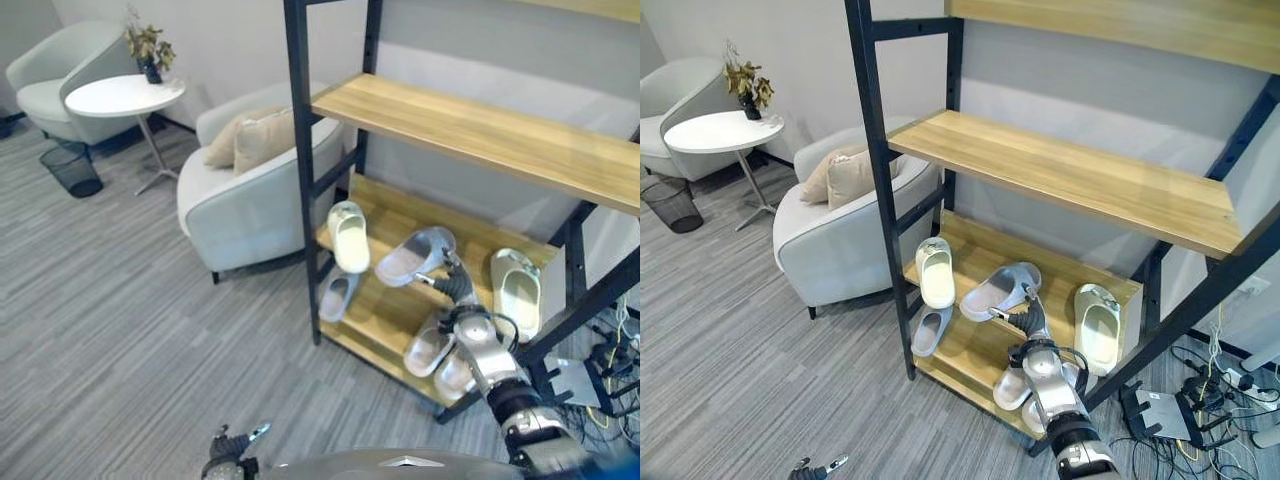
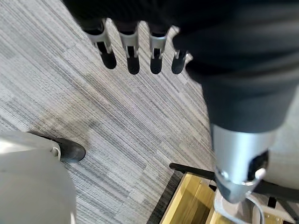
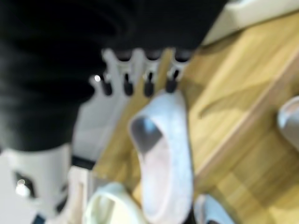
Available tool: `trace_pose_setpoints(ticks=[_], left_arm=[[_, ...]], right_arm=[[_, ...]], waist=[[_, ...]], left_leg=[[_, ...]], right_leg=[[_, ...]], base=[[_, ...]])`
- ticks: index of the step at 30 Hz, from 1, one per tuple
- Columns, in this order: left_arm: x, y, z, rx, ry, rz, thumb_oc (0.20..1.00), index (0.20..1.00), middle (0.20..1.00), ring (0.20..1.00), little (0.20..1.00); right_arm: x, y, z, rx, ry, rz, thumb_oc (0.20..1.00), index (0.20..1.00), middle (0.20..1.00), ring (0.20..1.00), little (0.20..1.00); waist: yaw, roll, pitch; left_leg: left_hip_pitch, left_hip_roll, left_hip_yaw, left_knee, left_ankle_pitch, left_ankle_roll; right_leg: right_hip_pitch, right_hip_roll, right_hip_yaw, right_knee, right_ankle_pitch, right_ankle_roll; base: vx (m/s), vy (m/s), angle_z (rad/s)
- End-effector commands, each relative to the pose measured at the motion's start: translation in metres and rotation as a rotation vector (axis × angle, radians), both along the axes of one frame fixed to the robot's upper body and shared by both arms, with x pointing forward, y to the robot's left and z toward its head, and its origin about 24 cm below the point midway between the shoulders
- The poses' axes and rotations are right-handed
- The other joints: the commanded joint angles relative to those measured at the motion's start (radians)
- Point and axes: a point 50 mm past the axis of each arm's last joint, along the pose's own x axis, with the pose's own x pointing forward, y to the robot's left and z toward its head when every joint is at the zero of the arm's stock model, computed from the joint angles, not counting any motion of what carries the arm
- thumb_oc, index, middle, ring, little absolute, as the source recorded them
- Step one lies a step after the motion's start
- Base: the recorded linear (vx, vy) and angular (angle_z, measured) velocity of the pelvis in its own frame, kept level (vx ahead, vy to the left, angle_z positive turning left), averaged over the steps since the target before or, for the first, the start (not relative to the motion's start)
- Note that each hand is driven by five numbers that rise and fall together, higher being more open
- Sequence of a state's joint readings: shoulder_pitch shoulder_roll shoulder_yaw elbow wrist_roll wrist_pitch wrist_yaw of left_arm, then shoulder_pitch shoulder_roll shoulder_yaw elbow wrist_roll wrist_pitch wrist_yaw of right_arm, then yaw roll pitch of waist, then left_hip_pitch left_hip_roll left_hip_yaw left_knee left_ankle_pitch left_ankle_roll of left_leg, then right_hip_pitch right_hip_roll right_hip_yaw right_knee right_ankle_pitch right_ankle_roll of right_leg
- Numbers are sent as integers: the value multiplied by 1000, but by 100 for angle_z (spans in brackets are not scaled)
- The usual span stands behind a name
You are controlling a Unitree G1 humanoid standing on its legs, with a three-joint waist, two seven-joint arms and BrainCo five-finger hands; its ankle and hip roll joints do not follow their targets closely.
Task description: Arrange the slippers neatly on the shoe rack.
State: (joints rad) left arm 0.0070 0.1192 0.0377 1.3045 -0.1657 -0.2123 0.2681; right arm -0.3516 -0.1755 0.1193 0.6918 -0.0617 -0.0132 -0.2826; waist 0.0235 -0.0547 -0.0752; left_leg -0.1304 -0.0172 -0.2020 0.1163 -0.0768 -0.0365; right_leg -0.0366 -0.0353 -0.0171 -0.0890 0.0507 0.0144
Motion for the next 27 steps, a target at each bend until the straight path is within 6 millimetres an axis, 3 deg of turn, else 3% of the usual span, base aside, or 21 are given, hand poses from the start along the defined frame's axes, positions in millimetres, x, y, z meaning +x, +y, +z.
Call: trace_pose_setpoints(ticks=[1, 4, 9, 10, 13, 21, 27], left_arm=[[21, -27, 0, -37, -39, -72, 1000, 1000, 1000, 1000, 1000], [22, -25, 0, -33, -33, -60, 1000, 1000, 1000, 1000, 1000], [23, -15, 1, -47, -42, 28, 1000, 1000, 1000, 1000, 1000], [26, -13, 2, -50, -55, 41, 1000, 1000, 1000, 1000, 1000], [28, -13, 3, -53, -52, 31, 1000, 1000, 1000, 1000, 1000], [31, -17, 3, -70, -56, 36, 1000, 1000, 1000, 1000, 1000], [48, -24, 7, -98, -116, 37, 1000, 1000, 1000, 1000, 1000]], right_arm=[[42, -17, 59, -44, -212, -93, 1000, 1000, 1000, 1000, 1000], [55, -25, 81, -77, -272, -139, 1000, 1000, 1000, 1000, 1000], [63, -41, 101, -92, -343, -169, 1000, 1000, 1000, 1000, 1000], [68, -49, 117, -134, -398, -191, 1000, 1000, 1000, 1000, 1000], [71, -48, 134, -134, -472, -229, 1000, 1000, 1000, 1000, 1000], [79, -52, 127, -128, -357, -261, 1000, 1000, 1000, 1000, 1000], [91, -53, 139, -104, -327, -315, 1000, 1000, 1000, 1000, 1000]], waist=[[15, 48, 60], [10, 53, 78], [10, 57, 92], [9, 60, 99], [5, 65, 110], [3, 74, 147], [5, 81, 181]], left_leg=[[37, 28, -50, -204, 150, -44], [17, 18, -50, -204, 153, -36], [-7, 5, -51, -204, 159, -28], [-18, -3, -53, -204, 162, -26], [-28, -9, -54, -204, 165, -24], [-33, -13, -52, -204, 166, -22], [-65, -20, -42, -204, 173, -22]], right_leg=[[59, -6, -30, 22, -44, 41], [33, -10, -26, 29, -44, 46], [11, -16, -27, 28, -40, 50], [-2, -19, -28, 28, -40, 51], [-13, -19, -29, 35, -43, 52], [-30, -17, -26, 57, -52, 55], [-60, -19, -21, 50, -37, 53]], base=[[-71, 74, 5], [-27, 62, 1], [-8, 50, 1], [-4, 35, 3], [4, 40, -1], [-2, 25, -3], [-12, 5, -1]])
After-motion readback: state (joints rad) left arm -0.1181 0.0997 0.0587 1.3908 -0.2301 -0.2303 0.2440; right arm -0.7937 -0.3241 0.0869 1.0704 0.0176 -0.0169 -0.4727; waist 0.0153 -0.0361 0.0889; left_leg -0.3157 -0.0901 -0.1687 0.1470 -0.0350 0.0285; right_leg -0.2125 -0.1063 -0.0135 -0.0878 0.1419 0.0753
